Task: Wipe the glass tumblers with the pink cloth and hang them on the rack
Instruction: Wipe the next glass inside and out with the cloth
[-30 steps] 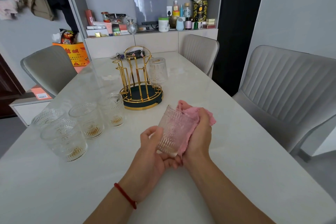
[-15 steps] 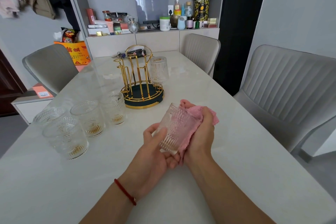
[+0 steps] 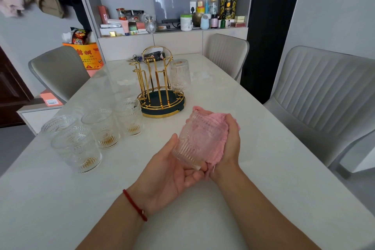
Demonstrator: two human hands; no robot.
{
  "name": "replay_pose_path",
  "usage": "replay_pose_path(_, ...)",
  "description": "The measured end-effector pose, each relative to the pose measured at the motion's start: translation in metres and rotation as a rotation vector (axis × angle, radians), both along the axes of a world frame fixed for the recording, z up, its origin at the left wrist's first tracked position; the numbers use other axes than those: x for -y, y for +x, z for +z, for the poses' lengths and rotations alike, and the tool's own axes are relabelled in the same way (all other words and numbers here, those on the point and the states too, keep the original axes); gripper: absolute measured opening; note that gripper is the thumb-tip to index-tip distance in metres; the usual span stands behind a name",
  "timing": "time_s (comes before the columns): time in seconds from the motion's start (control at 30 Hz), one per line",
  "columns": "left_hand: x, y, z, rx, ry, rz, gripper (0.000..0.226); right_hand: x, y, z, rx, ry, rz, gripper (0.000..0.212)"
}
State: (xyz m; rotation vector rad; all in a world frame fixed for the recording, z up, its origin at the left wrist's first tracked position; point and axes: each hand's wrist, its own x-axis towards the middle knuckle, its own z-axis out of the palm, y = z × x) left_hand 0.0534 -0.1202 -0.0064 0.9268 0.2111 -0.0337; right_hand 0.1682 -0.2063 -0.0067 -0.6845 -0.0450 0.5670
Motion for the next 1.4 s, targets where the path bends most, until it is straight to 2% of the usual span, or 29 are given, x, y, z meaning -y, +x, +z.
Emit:
replay_pose_path(0.1,0.0,0.0,-0.005,0.032,0.051,0.054,0.056,-0.002,0.0,0.001,-0.003,0.008,-0.081,0.063)
replay_pose_path(0.2,0.005,0.003,-0.01,0.063,0.204,0.219,0.044,-0.005,-0.007,0.0,0.027,-0.024,-0.148,0.057)
replay_pose_path(0.27,0.011,0.005,-0.012,0.056,0.337,0.325,0.056,-0.007,-0.013,-0.001,0.042,-0.044,-0.173,0.053)
replay_pose_path(0.33,0.014,0.009,-0.013,0.074,0.388,0.364,0.067,-0.008,-0.015,-0.001,0.059,-0.044,-0.179,0.053)
replay_pose_path(0.47,0.01,0.011,-0.011,-0.011,0.404,0.282,0.078,-0.004,-0.006,-0.001,0.033,0.012,-0.074,0.048)
replay_pose_path(0.6,0.0,0.008,-0.01,-0.077,0.304,0.108,0.088,-0.004,-0.006,-0.002,0.026,0.023,-0.043,0.046)
replay_pose_path(0.67,-0.001,0.004,-0.01,0.014,0.269,0.044,0.076,-0.002,-0.007,-0.002,0.052,0.041,-0.08,0.048)
replay_pose_path(0.73,0.002,0.002,-0.014,0.108,0.303,0.081,0.058,0.0,-0.006,-0.001,0.051,0.049,-0.114,0.047)
replay_pose_path(0.83,0.007,0.007,-0.021,0.094,0.517,0.22,0.074,-0.001,-0.006,-0.006,0.012,0.052,-0.119,0.044)
replay_pose_path(0.97,0.004,0.011,-0.016,-0.003,0.694,0.193,0.102,-0.003,-0.005,-0.009,-0.072,0.064,-0.048,0.041)
replay_pose_path(1.0,0.003,0.01,-0.014,-0.048,0.732,0.182,0.101,-0.004,-0.005,-0.009,-0.094,0.059,-0.021,0.047)
replay_pose_path(1.07,0.001,0.012,-0.01,-0.126,0.778,0.159,0.096,-0.008,-0.008,-0.01,-0.132,0.052,0.017,0.07)
replay_pose_path(1.1,0.002,0.013,-0.008,-0.141,0.777,0.152,0.095,-0.01,-0.007,-0.012,-0.139,0.061,0.008,0.073)
replay_pose_path(1.2,0.007,0.022,-0.01,-0.148,0.721,0.191,0.094,-0.007,-0.002,-0.014,-0.145,0.067,-0.023,0.048)
replay_pose_path(1.23,0.01,0.023,-0.012,-0.126,0.693,0.213,0.087,-0.005,0.0,-0.015,-0.145,0.078,-0.034,0.042)
replay_pose_path(1.3,0.015,0.019,-0.019,-0.024,0.69,0.221,0.068,-0.003,0.001,-0.018,-0.14,0.083,-0.028,0.04)
replay_pose_path(1.4,0.012,0.007,-0.024,0.104,0.775,0.237,0.068,-0.002,-0.001,-0.018,-0.132,0.084,-0.006,0.035)
